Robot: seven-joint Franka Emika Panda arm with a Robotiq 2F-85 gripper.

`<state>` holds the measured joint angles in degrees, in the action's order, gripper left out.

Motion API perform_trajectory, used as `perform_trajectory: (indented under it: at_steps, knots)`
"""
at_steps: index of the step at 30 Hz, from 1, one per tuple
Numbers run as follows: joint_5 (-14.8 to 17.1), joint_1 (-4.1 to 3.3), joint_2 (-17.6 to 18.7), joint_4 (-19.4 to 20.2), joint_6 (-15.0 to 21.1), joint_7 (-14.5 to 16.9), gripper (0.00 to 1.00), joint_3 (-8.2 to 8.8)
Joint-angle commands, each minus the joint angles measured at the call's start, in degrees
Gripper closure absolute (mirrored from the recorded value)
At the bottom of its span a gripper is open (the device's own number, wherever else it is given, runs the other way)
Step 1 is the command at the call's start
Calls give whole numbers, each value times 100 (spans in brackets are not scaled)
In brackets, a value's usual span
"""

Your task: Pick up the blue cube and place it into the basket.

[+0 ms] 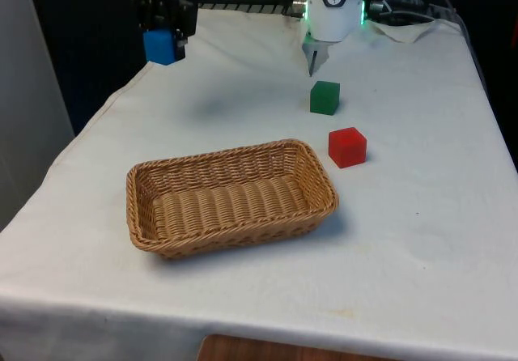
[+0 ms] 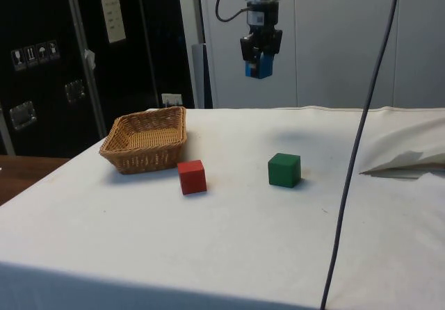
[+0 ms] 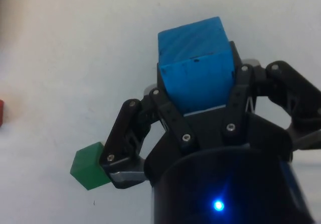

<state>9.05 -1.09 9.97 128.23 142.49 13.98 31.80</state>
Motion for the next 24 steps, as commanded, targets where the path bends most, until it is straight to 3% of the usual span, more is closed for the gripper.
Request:
perform_trajectory:
  at_steps: [1,6,7,8,16,24]
  knots:
    - [-80,-29,74,-80,-34,-97,99,-11]
    - [-172,-46,160,-195,-86,-218,99,-74]
    - [-63,-11,115,-143,-23,-109,99,-103]
    - [-183,-57,183,-229,-97,-241,99,-86]
    - [-315,-80,435,-590,-304,-493,99,-258]
    - [-252,-63,653,-917,-464,-401,99,-372]
